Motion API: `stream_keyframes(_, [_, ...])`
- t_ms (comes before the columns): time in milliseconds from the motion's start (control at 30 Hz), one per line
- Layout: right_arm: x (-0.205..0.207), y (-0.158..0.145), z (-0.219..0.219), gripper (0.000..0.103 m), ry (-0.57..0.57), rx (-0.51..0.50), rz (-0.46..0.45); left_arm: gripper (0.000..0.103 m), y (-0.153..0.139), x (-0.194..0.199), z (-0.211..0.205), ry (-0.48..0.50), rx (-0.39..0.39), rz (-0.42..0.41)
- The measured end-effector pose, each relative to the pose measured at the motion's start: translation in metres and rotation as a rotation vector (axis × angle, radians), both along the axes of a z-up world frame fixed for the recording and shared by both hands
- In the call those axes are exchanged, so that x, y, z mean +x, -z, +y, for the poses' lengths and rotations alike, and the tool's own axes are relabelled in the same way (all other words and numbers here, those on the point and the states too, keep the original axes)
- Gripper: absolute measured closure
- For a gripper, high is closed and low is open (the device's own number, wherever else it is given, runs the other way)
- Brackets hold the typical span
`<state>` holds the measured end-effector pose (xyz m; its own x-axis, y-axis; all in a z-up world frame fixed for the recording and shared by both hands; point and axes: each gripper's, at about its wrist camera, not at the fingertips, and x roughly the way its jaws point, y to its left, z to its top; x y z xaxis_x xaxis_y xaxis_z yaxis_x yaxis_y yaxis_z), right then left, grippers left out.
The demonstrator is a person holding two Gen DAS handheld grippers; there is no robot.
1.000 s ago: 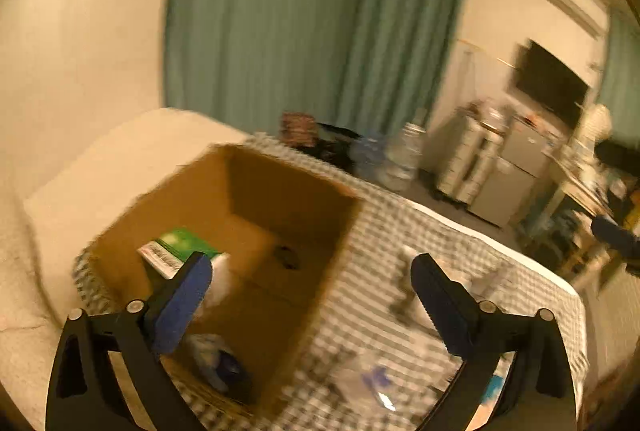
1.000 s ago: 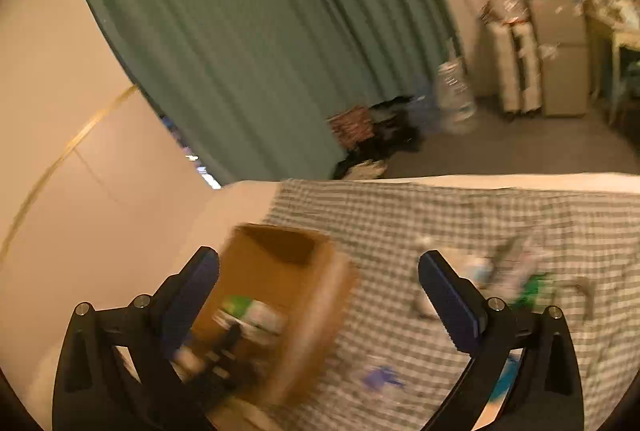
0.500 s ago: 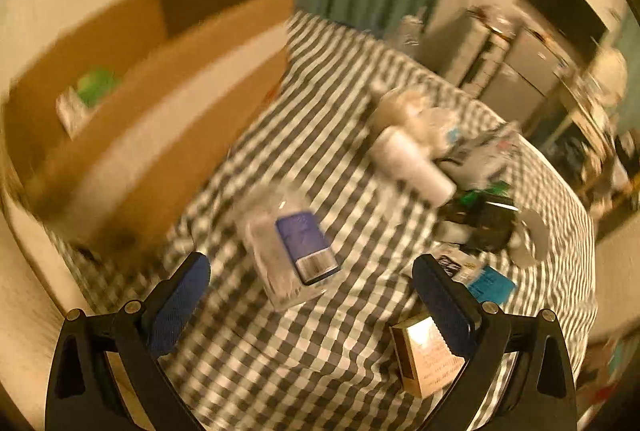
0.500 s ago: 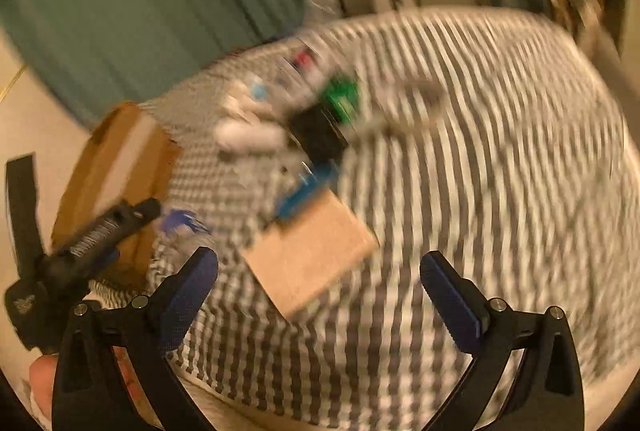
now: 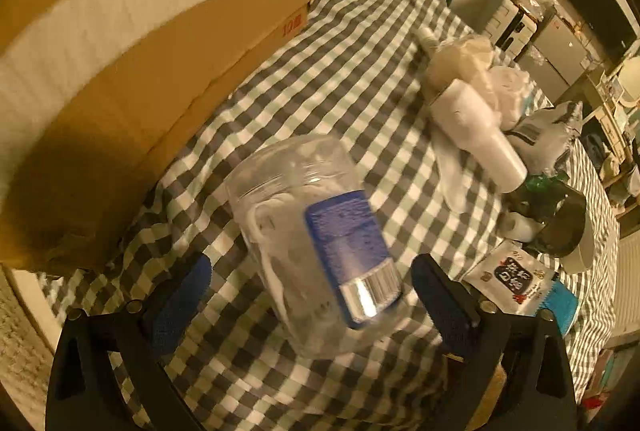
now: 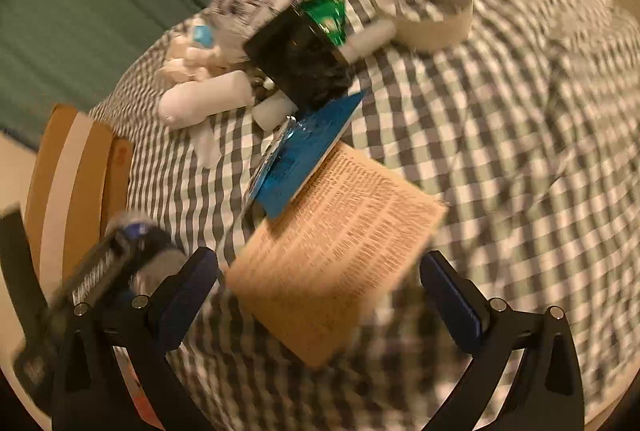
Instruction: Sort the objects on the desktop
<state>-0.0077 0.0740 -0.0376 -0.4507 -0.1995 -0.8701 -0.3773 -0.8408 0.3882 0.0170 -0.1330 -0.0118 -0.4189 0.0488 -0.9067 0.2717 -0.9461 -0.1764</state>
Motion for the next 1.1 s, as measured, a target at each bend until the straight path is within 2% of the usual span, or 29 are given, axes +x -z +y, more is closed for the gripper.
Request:
stream_keyframes(67, [-0.007, 0.01, -0.001, 0.002, 0.024, 0.004, -0.045, 0.012, 0.006, 0.001, -0.004, 0.007, 0.044, -0.011])
stream_keyframes(133, [-0.009, 0.013, -0.001, 0.005, 0.014, 0.031, -0.048, 0.024, 0.008, 0.002, -0.002, 0.028, 0.074, -0.016])
stream_keyframes(167, [-0.008, 0.011, -0.001, 0.007, -0.003, 0.047, -0.046, 0.034, 0.006, 0.004, 0.0, 0.045, 0.079, -0.018])
stream_keyframes(233, [-0.004, 0.007, 0.0, 0.01, -0.031, 0.075, -0.042, 0.034, 0.004, 0.007, 0.006, 0.072, 0.051, -0.013])
stream_keyframes(367, [0.015, -0.003, 0.017, 0.014, -0.052, 0.062, -0.028, 0.035, -0.002, 0.015, 0.012, 0.098, 0.076, -0.002])
stream_keyframes(533, [0.039, -0.025, 0.036, 0.016, -0.056, 0.119, -0.003, 0.036, -0.022, 0.028, 0.027, 0.138, 0.058, 0.063])
stream_keyframes(733, [0.047, -0.041, 0.044, 0.017, -0.044, 0.121, 0.023, 0.039, -0.047, 0.044, 0.043, 0.188, 0.036, 0.13])
stream_keyframes(1100, [0.056, -0.115, 0.05, 0.018, -0.06, 0.141, 0.178, 0.04, -0.114, 0.043, 0.048, 0.202, 0.075, 0.319])
